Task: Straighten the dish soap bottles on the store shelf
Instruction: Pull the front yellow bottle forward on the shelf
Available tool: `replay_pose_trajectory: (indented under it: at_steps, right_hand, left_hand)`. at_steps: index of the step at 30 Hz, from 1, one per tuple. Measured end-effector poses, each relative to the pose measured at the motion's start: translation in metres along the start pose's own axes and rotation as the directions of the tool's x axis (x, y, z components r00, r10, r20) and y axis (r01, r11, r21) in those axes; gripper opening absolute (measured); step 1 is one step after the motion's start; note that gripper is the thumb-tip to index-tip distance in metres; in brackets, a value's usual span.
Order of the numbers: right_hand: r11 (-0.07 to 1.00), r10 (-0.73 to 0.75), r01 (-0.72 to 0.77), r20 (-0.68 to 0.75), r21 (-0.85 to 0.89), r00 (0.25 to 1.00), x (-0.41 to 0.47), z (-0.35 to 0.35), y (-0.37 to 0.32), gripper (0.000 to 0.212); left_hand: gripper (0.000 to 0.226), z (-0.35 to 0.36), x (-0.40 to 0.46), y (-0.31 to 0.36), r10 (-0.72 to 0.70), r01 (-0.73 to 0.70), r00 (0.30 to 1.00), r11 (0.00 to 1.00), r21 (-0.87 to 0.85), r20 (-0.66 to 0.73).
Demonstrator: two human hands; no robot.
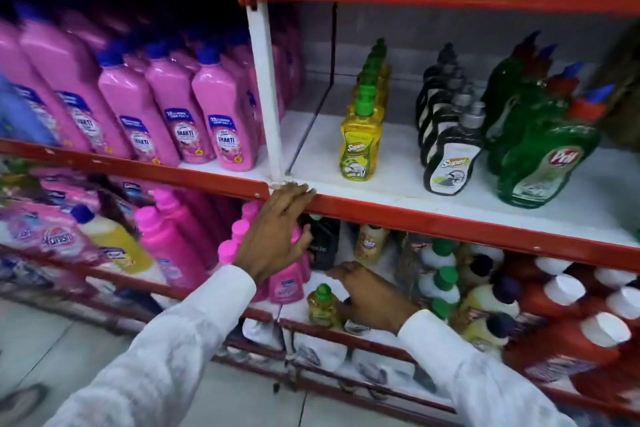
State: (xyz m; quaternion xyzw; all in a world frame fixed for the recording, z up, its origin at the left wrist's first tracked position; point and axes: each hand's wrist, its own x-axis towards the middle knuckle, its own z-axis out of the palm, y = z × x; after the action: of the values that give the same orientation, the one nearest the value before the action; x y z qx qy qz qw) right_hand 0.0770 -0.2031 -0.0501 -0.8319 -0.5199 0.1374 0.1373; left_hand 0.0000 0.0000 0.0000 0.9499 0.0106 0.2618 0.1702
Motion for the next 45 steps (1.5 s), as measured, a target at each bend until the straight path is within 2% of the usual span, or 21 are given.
replay_pose_trajectory:
  at_steps: [4,8,12,16,20,23,26,32,39,45]
  right_hand:
    - [0.996,0.094,-0.092,0.087,-0.021,0.992,0.021,0.022,-0.009,0.043]
    - [0.988,0.154,-0.153,0.065,-0.009,0.986,0.04,0.032,-0.014,0.022]
    - [0.978,0.194,-0.199,0.077,0.067,0.978,0.038,0.017,-0.016,0.026]
    - [0.956,0.223,-0.191,-0.125,0.223,0.967,0.016,-0.037,-0.033,0.031]
    - [0.912,0.266,-0.11,-0.362,0.396,0.894,-0.01,-0.127,-0.06,0.038]
    - [0.928,0.223,-0.007,-0.541,0.372,0.811,-0.02,-0.19,-0.079,0.036]
    - [0.95,0.189,0.011,-0.603,0.312,0.775,-0.015,-0.231,-0.087,0.036]
    - [0.965,0.218,-0.084,-0.579,0.249,0.786,0.025,-0.249,-0.067,0.044]
    - [0.951,0.277,-0.165,-0.487,0.26,0.828,0.051,-0.233,-0.037,0.032]
    - [0.926,0.285,-0.091,-0.523,0.366,0.803,0.043,-0.228,-0.027,0.06]
  left_hand:
    - [0.062,-0.003,0.003,-0.003,-0.045,0.046,0.999,0.998,-0.044,0.017]
    - [0.065,-0.004,0.003,-0.005,-0.073,0.076,0.997,0.994,-0.083,0.037]
    - [0.066,-0.006,0.004,-0.004,-0.088,0.093,0.995,0.988,-0.121,0.045]
    - [0.07,-0.004,0.004,-0.007,-0.06,0.062,0.998,0.986,-0.153,0.015]
    - [0.071,-0.001,0.004,-0.006,-0.07,0.059,0.996,0.979,-0.196,-0.047]
    - [0.071,0.0,0.006,-0.004,-0.074,0.057,0.994,0.978,-0.201,-0.082]
    - [0.069,-0.001,0.006,-0.001,-0.065,0.047,0.994,0.98,-0.194,-0.088]
    - [0.074,0.0,0.003,-0.002,-0.095,0.077,0.993,0.974,-0.211,-0.074]
    - [0.071,0.0,0.0,-0.001,-0.085,0.073,0.995,0.975,-0.21,-0.053]
    - [0.06,0.002,0.002,0.012,-0.09,0.087,0.995,0.995,-0.056,-0.043]
